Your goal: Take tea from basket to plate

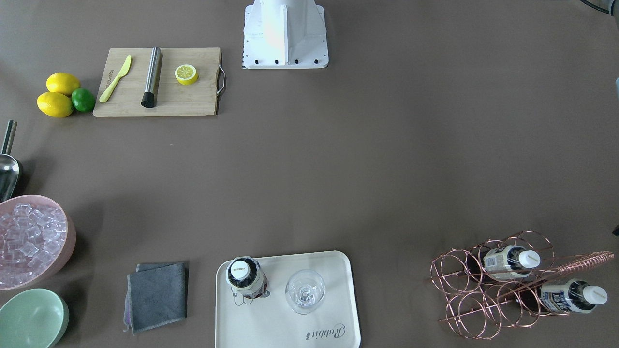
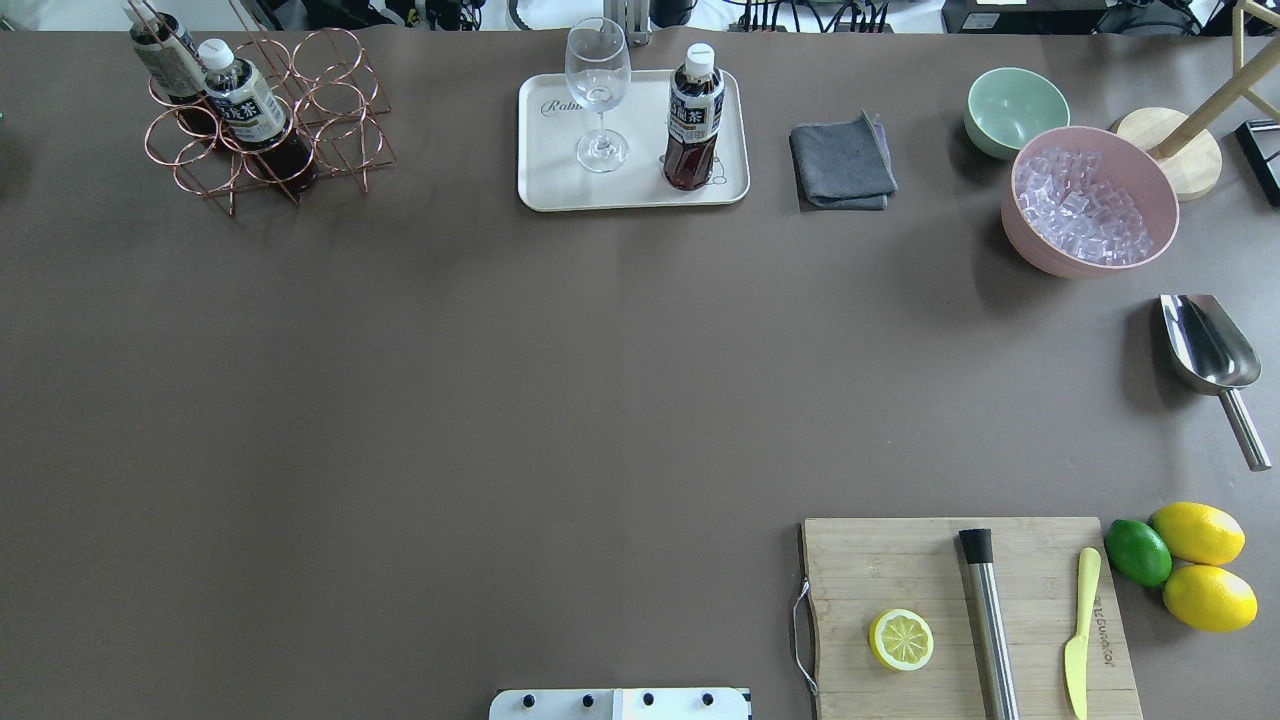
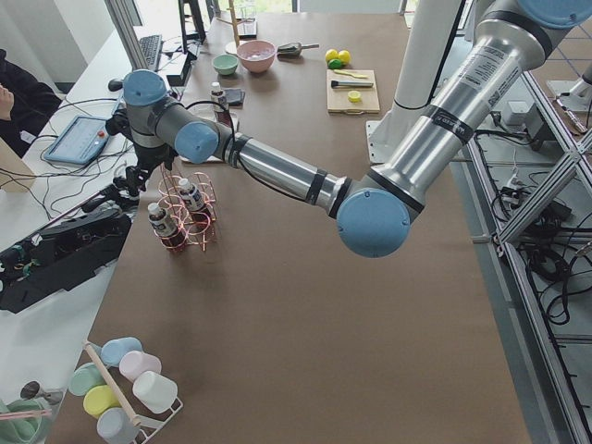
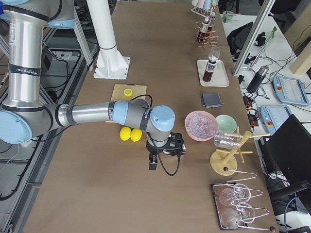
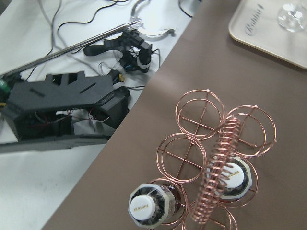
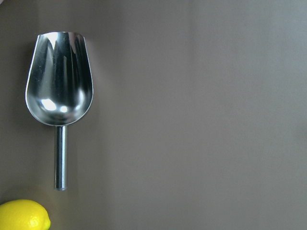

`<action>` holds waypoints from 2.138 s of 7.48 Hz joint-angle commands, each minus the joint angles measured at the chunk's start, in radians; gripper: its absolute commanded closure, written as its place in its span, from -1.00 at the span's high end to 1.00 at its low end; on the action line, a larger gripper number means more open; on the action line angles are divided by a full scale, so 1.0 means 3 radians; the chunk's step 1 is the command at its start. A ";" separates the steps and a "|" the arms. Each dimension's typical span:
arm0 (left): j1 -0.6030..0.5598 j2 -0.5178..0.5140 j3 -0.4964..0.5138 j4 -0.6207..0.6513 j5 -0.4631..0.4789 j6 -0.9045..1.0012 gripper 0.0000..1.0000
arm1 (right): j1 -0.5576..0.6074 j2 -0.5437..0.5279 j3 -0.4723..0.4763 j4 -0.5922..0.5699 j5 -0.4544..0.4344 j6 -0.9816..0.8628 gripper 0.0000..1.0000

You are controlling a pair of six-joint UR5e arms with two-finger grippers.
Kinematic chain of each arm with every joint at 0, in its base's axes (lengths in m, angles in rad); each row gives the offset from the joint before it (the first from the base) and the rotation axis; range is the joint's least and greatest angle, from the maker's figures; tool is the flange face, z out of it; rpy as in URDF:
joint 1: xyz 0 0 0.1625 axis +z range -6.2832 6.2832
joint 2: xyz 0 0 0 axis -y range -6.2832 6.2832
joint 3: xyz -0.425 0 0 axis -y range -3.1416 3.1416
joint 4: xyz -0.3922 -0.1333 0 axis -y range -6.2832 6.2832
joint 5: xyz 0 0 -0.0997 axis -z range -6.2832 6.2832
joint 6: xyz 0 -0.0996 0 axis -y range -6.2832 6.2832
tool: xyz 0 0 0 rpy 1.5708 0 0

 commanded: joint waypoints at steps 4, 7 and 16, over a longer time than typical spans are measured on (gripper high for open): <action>-0.0132 0.0754 -0.0134 -0.0035 0.0010 -0.0829 0.95 | 0.0000 -0.0001 -0.0003 0.0003 0.0027 0.0001 1.00; -0.0158 0.1398 -0.0486 -0.0024 -0.0006 -0.0542 0.95 | 0.0000 -0.0001 -0.0009 0.0008 0.0022 0.0001 1.00; -0.0371 0.2351 -0.1056 0.0245 0.0030 -0.0455 0.95 | 0.0000 0.0091 -0.0294 0.0702 0.0063 0.0001 1.00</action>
